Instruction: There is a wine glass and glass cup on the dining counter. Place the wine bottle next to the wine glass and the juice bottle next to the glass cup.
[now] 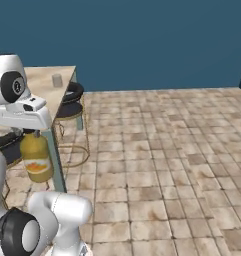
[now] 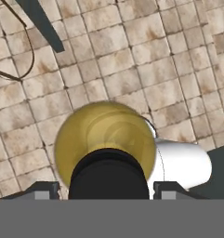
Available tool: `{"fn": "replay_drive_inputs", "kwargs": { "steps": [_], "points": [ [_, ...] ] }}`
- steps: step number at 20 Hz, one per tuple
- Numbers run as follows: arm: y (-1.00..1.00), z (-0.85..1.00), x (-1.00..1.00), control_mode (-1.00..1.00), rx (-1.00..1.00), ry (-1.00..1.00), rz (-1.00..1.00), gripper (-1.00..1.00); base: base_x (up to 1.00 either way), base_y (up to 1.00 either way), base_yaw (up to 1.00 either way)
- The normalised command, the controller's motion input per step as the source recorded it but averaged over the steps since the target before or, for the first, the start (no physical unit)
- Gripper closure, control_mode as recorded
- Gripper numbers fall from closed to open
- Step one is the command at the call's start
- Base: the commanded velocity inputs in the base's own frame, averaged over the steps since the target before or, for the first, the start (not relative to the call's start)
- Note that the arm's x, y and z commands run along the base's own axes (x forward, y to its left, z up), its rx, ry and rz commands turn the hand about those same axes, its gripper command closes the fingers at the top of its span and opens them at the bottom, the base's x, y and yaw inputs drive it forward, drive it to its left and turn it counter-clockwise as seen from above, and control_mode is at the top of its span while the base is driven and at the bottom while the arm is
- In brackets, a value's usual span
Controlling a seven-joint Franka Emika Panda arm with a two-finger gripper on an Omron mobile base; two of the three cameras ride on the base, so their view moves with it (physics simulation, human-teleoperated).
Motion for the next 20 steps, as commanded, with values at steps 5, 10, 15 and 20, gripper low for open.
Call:
{"fn": "replay_drive_inputs", "kwargs": {
  "steps": [5, 10, 15, 20],
  "points": [
    [0.0, 0.0, 0.0, 1.0, 0.0, 0.0, 0.0, 1.0, 0.76, -0.41, 0.0],
    [0.0, 0.0, 0.0, 1.0, 0.0, 0.0, 0.0, 1.0, 0.77, -0.41, 0.0],
    [0.0, 0.0, 0.0, 1.0, 0.0, 0.0, 0.0, 1.0, 0.81, -0.38, 0.01],
    [0.0, 0.0, 0.0, 1.0, 0.0, 0.0, 0.0, 1.0, 0.82, -0.32, 0.08]
  ]
}}
